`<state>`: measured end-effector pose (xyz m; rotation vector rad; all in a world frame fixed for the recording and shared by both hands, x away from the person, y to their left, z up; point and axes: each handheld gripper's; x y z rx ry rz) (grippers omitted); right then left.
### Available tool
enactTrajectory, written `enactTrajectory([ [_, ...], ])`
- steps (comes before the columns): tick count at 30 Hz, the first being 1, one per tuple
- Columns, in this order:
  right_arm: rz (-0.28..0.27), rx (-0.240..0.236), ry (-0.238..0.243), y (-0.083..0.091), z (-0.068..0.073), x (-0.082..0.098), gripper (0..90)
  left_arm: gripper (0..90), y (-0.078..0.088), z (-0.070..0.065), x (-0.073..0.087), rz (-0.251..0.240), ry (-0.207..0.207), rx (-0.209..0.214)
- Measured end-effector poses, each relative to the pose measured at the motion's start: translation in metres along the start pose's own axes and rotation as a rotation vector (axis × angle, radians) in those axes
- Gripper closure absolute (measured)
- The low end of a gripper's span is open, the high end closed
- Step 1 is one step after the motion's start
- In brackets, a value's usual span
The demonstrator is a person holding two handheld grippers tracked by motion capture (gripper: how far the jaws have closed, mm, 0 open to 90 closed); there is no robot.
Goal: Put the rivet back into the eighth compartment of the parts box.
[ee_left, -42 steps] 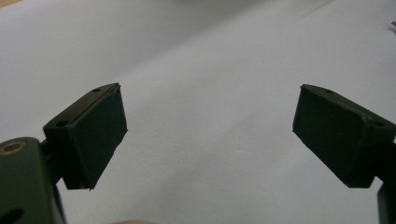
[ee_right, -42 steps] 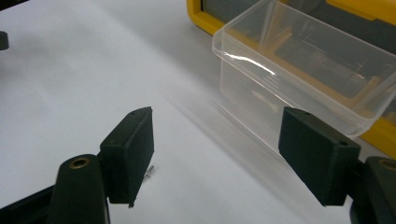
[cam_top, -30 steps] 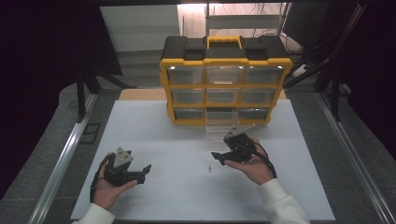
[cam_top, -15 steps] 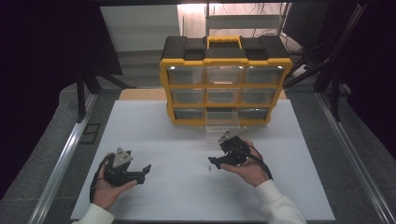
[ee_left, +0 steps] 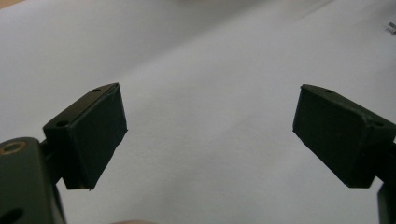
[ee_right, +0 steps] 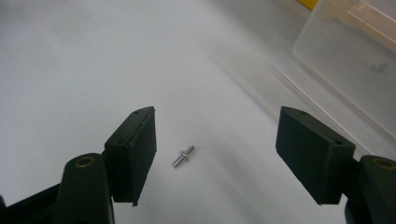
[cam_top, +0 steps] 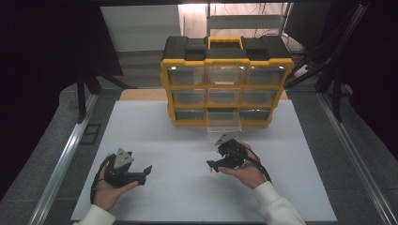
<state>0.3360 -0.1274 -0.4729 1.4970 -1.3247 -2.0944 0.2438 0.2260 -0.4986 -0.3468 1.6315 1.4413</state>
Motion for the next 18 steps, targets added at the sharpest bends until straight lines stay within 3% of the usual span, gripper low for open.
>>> enactTrajectory([
  [18, 0.022, -0.011, -0.003, -0.010, 0.006, -0.002, 30.5, 10.2, 0.000, -0.001, 0.000, -0.001, 0.001, 0.000],
])
Point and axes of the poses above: each handheld gripper's, and its own axes: y roughly backward along the jaws, x roughly out of its underside, z roughly to its left, and after that the axes turned 4 degrees about -x, right-handed
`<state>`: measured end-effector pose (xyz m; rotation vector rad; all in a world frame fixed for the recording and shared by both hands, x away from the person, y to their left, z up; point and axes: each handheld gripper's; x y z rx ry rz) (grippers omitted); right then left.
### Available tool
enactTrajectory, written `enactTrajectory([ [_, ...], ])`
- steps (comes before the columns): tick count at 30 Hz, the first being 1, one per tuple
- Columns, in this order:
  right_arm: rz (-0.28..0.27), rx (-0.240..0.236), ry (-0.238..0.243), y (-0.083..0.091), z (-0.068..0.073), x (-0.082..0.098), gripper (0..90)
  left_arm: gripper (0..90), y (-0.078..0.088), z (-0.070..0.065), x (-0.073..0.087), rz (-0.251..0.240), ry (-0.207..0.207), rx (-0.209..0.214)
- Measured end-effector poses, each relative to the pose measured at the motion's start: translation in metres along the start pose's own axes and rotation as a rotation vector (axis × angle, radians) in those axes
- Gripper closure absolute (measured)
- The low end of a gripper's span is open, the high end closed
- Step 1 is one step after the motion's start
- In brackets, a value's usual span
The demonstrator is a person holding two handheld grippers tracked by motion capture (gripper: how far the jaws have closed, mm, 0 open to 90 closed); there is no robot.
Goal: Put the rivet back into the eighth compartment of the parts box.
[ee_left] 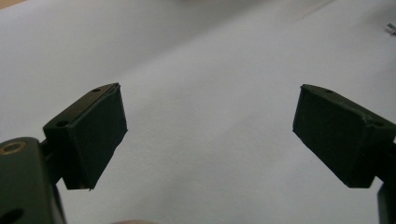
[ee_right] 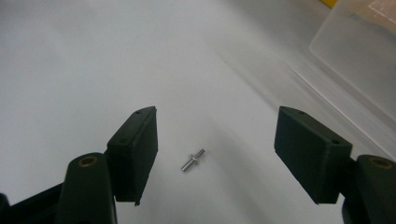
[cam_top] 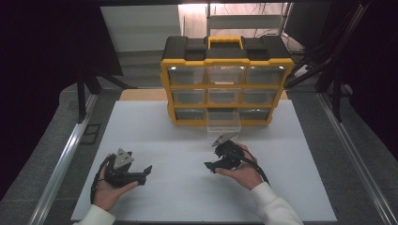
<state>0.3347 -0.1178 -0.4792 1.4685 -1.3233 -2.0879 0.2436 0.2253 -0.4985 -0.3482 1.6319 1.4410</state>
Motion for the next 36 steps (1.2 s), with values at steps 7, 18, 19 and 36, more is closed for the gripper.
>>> enactTrajectory([
  [7, 0.046, 0.000, 0.014, -0.011, 0.005, 0.002, 31.2, 10.2, 0.000, -0.001, 0.000, 0.002, -0.003, 0.000],
  [18, 0.118, 0.003, 0.005, -0.022, 0.007, 0.007, 36.2, 10.3, 0.000, -0.001, 0.000, 0.002, -0.003, -0.002],
  [19, 0.134, 0.000, 0.000, -0.024, 0.007, 0.008, 37.6, 10.3, 0.000, -0.001, 0.000, 0.001, -0.003, -0.001],
  [36, 0.185, 0.012, 0.025, -0.032, 0.011, 0.009, 57.0, 10.3, -0.001, -0.001, 0.000, 0.005, -0.006, -0.003],
])
Point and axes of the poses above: each handheld gripper's, and its own axes: y roughly backward along the jaws, x roughly out of its underside, z roughly to its left, and after that the axes turned 4 degrees about -x, right-handed
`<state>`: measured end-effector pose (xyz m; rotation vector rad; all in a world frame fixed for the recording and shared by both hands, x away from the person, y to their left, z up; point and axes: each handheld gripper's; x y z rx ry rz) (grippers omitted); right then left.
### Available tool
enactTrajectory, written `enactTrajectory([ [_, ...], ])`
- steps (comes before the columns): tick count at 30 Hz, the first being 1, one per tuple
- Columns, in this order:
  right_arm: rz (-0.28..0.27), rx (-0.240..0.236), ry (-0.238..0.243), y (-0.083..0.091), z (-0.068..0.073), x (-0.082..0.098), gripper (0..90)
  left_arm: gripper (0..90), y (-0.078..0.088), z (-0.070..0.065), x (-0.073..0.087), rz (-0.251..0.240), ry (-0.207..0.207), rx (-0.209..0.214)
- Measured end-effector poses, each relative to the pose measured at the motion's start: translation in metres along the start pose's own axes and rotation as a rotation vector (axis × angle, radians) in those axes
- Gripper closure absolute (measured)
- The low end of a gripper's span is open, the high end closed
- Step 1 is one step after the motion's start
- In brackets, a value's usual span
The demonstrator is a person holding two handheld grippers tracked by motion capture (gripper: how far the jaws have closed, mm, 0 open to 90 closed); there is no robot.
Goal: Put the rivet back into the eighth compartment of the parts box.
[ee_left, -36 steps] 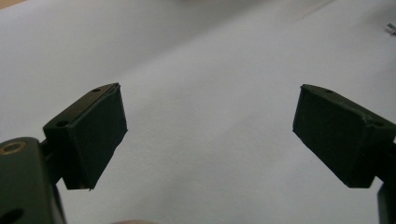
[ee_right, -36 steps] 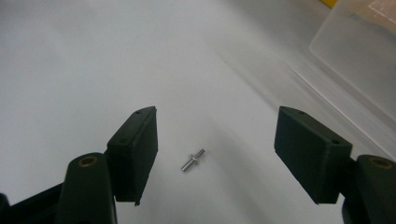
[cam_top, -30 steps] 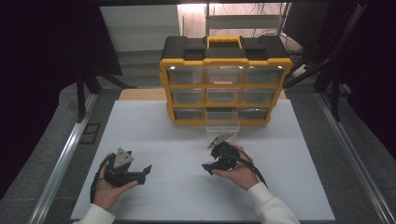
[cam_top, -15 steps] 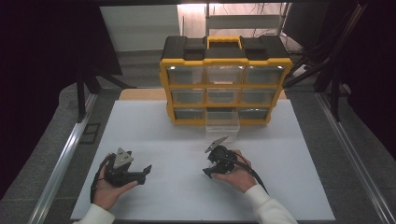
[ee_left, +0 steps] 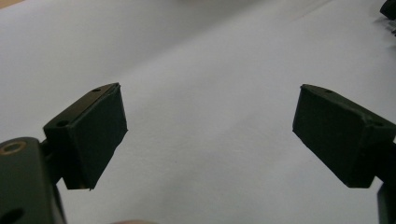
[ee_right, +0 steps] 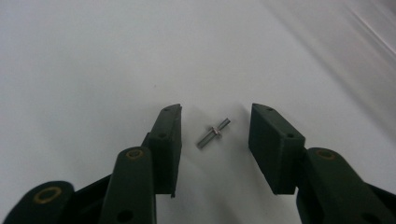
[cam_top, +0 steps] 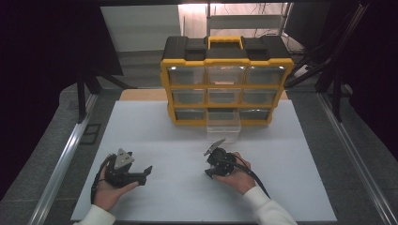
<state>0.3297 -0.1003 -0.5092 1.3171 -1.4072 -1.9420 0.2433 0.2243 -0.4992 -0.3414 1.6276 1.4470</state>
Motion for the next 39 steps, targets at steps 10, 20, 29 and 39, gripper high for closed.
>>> enactTrajectory([
  [10, 0.009, -0.021, 0.005, 0.0005, 0.0009, -0.0012, 77.7, 10.4, 0.0000, 0.0001, 0.0004, 0.000, 0.001, 0.000],
  [20, 0.013, -0.021, 0.021, 0.0006, 0.0021, -0.0014, 81.2, 10.4, 0.0003, -0.0004, 0.0003, -0.001, 0.001, -0.002],
  [29, 0.016, -0.021, 0.030, 0.0010, 0.0022, -0.0015, 81.4, 10.4, 0.0006, 0.0000, 0.0004, -0.002, 0.001, -0.003],
  [39, 0.017, -0.030, 0.019, 0.0029, -0.0009, -0.0008, 85.4, 10.4, 0.0009, 0.0000, 0.0002, -0.005, 0.000, -0.006],
])
Point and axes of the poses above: each handheld gripper's, and its own axes: y roughly backward along the jaws, x roughly out of its underside, z roughly to its left, and after that the axes turned 4 degrees about -x, right-handed
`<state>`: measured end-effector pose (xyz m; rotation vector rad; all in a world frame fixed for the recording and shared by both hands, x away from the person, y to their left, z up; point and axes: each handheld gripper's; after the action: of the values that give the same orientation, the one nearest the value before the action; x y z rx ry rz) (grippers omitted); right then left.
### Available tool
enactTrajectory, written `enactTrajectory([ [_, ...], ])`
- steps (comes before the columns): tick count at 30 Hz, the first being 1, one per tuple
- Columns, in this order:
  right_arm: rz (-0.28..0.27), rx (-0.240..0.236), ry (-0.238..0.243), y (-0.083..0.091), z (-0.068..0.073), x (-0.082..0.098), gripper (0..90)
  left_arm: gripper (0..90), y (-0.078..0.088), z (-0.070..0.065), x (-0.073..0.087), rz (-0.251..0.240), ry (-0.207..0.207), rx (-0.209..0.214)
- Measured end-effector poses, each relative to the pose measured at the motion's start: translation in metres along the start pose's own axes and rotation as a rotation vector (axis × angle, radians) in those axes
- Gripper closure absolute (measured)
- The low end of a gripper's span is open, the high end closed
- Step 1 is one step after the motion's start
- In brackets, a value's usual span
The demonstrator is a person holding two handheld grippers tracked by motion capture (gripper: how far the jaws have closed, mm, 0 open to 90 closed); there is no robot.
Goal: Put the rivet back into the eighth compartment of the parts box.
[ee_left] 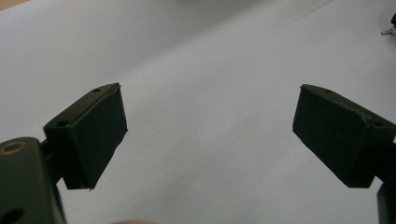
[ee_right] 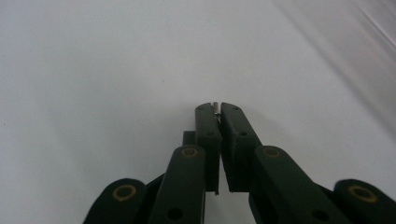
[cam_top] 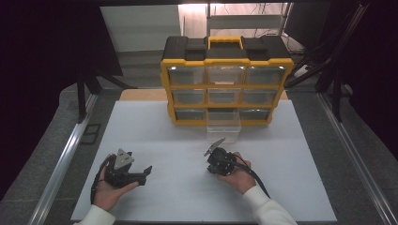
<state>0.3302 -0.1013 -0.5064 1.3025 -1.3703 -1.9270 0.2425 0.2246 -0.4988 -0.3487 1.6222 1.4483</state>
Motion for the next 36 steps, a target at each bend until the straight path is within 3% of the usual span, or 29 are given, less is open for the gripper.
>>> enactTrajectory([
  [7, -0.011, -0.002, 0.002, 0.004, -0.001, 0.000, 85.8, 10.4, 0.000, 0.000, 0.000, 0.000, 0.001, 0.000],
  [14, -0.076, -0.011, -0.010, 0.023, -0.006, -0.001, 85.9, 10.4, 0.000, 0.000, 0.000, 0.000, 0.002, -0.001],
  [36, -0.201, -0.001, -0.007, 0.067, -0.013, -0.007, 85.9, 10.4, 0.000, 0.000, -0.001, -0.001, 0.005, 0.000],
])
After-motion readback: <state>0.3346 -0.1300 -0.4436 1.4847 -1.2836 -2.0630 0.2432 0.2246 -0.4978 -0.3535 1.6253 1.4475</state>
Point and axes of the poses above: each handheld gripper's, and its own axes: y roughly backward along the jaws, x roughly out of its underside, z roughly to its left, and after that the axes turned 4 degrees about -x, right-handed
